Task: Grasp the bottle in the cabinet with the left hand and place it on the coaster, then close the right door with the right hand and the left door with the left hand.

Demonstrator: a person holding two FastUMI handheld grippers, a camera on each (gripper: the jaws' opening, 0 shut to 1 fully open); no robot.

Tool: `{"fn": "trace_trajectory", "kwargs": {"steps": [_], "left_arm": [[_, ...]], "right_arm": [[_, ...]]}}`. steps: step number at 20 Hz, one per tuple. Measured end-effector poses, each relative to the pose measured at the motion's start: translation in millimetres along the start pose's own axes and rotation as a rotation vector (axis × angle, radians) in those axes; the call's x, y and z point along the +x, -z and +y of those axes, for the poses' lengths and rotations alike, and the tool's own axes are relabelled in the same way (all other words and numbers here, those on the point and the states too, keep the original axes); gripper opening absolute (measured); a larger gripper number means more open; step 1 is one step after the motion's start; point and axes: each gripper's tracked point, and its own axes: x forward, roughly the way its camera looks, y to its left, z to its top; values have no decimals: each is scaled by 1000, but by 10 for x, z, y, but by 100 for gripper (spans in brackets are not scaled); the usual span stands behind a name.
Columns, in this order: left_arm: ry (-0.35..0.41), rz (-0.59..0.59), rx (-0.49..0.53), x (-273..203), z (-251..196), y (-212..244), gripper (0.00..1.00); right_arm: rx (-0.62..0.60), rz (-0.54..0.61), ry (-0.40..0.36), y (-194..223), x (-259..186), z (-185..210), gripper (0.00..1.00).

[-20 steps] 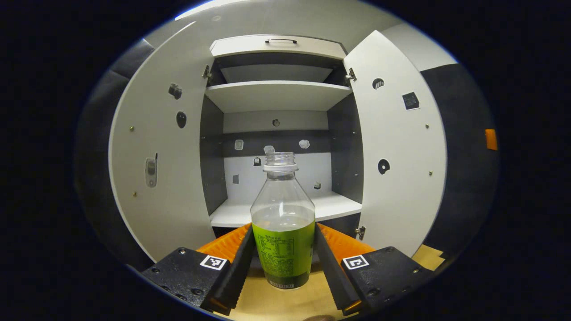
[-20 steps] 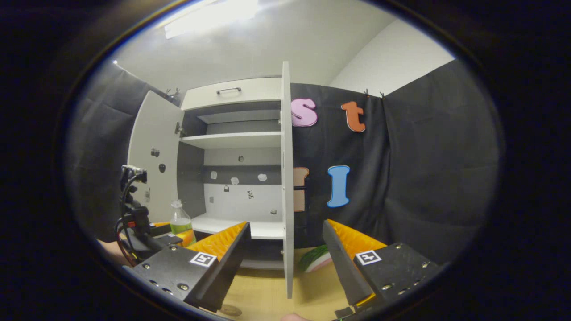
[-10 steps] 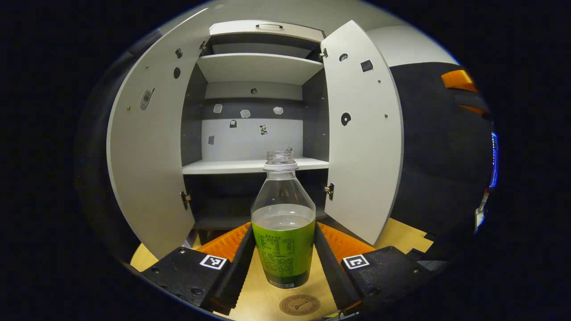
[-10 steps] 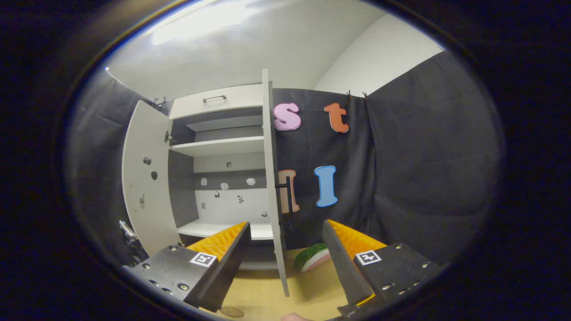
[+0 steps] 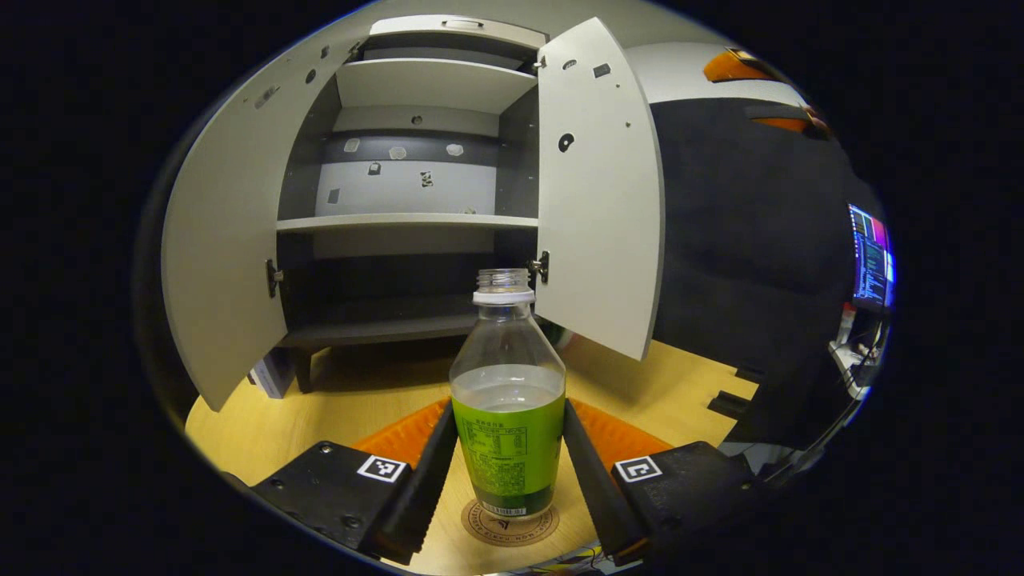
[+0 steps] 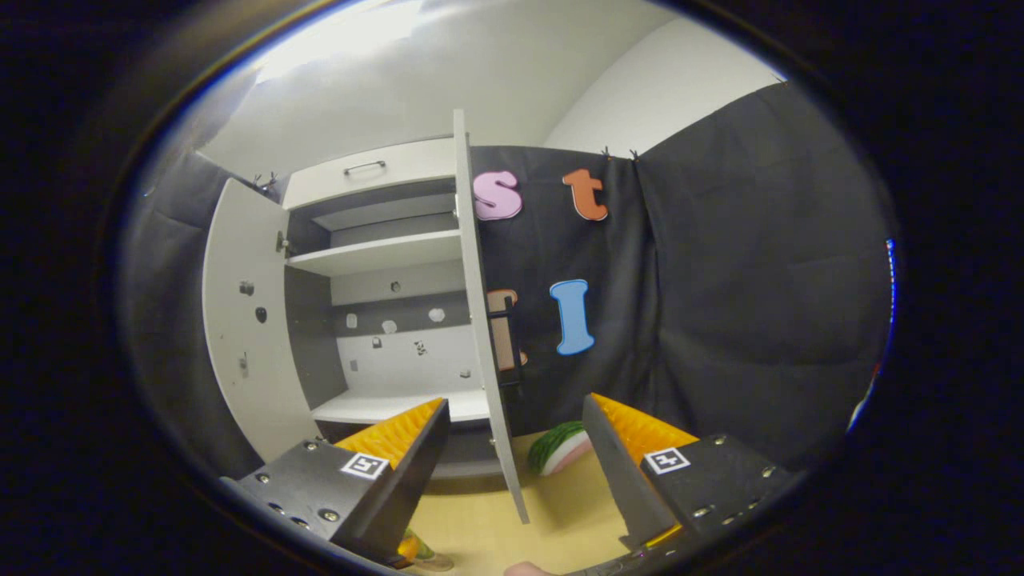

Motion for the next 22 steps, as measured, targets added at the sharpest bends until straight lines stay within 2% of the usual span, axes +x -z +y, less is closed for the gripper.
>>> {"fn": "trace_trajectory", "kwargs": {"steps": [2, 5, 6, 7, 11, 12, 13, 16, 17, 18, 19, 22], "left_arm": [[47, 63, -10, -21, -78, 232, 80], [61, 26, 30, -22, -56, 241, 80], [63, 27, 54, -5, -43, 264, 80], [66, 11, 74, -4, -24, 261, 80], [92, -11, 91, 1, 5, 298, 81], [99, -12, 98, 1, 18, 316, 81], [104, -13, 110, -15, 29, 331, 82], [116, -16, 127, -9, 24, 296, 86], [121, -4, 119, -31, 23, 283, 92], [130, -4, 106, -41, 11, 238, 94], [144, -3, 95, -46, -5, 171, 95], [158, 0, 77, -58, 8, -37, 95]], "right_arm": [[-14, 35, 13, 101, 6, 57, 100], [-44, 56, 11, 136, -3, 188, 100], [-45, 51, 4, 117, -13, 236, 96], [-44, 48, -4, 108, -20, 286, 100], [-53, 53, 3, 159, -45, 301, 100], [-53, 58, 8, 178, -48, 304, 96], [-54, 69, 14, 223, -53, 306, 100], [-74, 99, 17, 326, -64, 378, 100], [-79, 101, 20, 341, -75, 376, 100], [-78, 103, 23, 350, -81, 382, 96], [-73, 102, 27, 357, -91, 385, 100], [-73, 97, 53, 374, -106, 332, 100]]}}
